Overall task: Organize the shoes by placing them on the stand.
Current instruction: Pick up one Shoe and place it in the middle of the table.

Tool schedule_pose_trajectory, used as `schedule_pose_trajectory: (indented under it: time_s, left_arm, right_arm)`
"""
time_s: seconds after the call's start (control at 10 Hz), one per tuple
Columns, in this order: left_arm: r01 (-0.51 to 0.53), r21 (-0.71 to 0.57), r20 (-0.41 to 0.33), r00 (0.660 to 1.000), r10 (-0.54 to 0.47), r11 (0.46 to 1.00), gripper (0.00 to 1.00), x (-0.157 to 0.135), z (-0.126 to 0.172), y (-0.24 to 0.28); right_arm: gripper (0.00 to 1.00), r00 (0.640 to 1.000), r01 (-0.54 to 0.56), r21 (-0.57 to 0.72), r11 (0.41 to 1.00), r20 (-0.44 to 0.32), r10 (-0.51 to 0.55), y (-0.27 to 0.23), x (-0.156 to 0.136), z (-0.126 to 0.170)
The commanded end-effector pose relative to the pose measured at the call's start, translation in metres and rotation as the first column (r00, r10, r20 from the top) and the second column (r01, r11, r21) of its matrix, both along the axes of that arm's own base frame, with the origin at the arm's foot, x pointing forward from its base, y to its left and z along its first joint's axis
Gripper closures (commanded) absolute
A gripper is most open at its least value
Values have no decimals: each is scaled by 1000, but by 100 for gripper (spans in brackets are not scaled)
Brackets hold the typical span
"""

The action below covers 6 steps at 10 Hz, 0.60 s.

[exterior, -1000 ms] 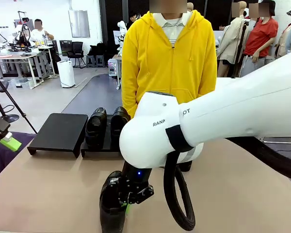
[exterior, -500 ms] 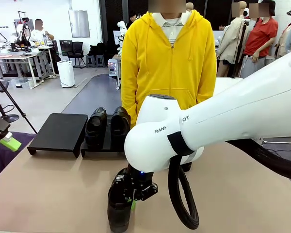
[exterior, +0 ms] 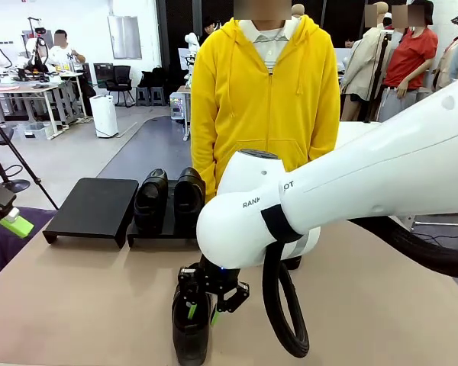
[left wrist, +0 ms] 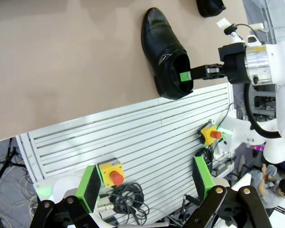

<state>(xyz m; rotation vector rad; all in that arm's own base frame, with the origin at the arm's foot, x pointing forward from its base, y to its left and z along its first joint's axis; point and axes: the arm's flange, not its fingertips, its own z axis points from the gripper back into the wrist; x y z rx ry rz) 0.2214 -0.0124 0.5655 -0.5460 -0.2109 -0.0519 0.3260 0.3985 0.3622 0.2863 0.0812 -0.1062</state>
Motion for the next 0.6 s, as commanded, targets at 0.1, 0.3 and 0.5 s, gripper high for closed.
schedule_pose_trajectory:
  time_s: [0.1, 0.3, 0.5]
  left_arm:
    - [-2, -20, -3, 1000, 2, 1000, 0, -1, 1, -1]
    - [-2, -20, -3, 1000, 2, 1000, 0, -1, 1, -1]
    - [-2, -20, -3, 1000, 2, 1000, 0, -1, 1, -1]
  right_arm:
    - [0, 999, -30, 82, 996, 28, 28, -29, -18, 44]
    - [0, 994, -111, 78, 991, 18, 110, -85, -48, 101]
    - [0, 976, -203, 140, 969, 106, 189, -173, -69, 153]
